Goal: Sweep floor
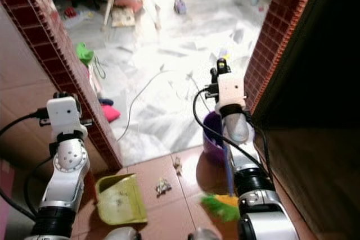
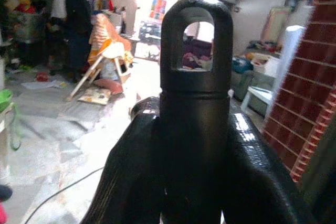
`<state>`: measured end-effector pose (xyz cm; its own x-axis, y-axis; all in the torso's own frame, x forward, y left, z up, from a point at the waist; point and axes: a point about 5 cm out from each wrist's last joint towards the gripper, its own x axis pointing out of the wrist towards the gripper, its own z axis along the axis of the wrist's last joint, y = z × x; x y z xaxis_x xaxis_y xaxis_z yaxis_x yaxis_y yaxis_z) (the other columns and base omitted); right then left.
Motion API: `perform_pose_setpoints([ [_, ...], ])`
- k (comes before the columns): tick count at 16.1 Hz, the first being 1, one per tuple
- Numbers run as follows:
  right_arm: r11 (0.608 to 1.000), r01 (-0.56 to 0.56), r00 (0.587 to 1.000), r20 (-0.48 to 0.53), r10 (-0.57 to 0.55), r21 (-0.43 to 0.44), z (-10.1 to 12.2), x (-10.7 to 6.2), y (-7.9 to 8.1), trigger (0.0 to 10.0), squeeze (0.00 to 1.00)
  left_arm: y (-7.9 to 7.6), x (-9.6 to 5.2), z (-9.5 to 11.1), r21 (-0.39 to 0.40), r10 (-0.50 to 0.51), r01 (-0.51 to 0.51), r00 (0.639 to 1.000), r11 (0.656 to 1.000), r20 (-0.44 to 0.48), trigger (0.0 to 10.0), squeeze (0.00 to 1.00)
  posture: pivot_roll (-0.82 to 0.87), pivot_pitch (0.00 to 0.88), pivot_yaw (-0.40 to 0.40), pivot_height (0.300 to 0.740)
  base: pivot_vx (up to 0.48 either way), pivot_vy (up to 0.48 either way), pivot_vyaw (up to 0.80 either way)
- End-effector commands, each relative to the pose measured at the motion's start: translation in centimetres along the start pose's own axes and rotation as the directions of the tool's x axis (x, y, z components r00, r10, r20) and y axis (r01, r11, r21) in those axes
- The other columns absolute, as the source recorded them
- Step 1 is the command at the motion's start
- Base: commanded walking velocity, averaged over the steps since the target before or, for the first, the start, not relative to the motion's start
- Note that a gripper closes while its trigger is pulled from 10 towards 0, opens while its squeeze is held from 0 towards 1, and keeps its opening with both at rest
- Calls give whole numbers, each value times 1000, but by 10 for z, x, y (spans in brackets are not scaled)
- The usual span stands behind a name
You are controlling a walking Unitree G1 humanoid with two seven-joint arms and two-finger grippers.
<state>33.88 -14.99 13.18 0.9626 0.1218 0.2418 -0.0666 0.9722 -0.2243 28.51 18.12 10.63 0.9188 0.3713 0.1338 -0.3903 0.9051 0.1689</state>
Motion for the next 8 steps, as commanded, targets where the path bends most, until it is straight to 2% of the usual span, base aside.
perform_pose_setpoints([
  [1,1000,-23,998,56,23,-3,12,7,9,10000,0,5,6,12,2,26,-27,998,1000,58,10000,0,-51,0,23,740,326,0,0],
  [3,1000,-7,999,39,8,-18,10,7,10,10000,0,3,5,11,2,26,-26,998,1000,56,10000,0,-48,0,21,740,332,0,0],
  [6,1000,8,1000,27,-8,-9,9,9,9,10000,0,4,4,10,7,35,-35,998,999,57,10000,0,-47,0,22,740,0,0,0],
  [8,998,24,999,29,-22,-52,9,10,7,10000,0,4,4,10,18,46,-47,997,999,55,10000,0,-45,0,21,740,0,0,0],
])
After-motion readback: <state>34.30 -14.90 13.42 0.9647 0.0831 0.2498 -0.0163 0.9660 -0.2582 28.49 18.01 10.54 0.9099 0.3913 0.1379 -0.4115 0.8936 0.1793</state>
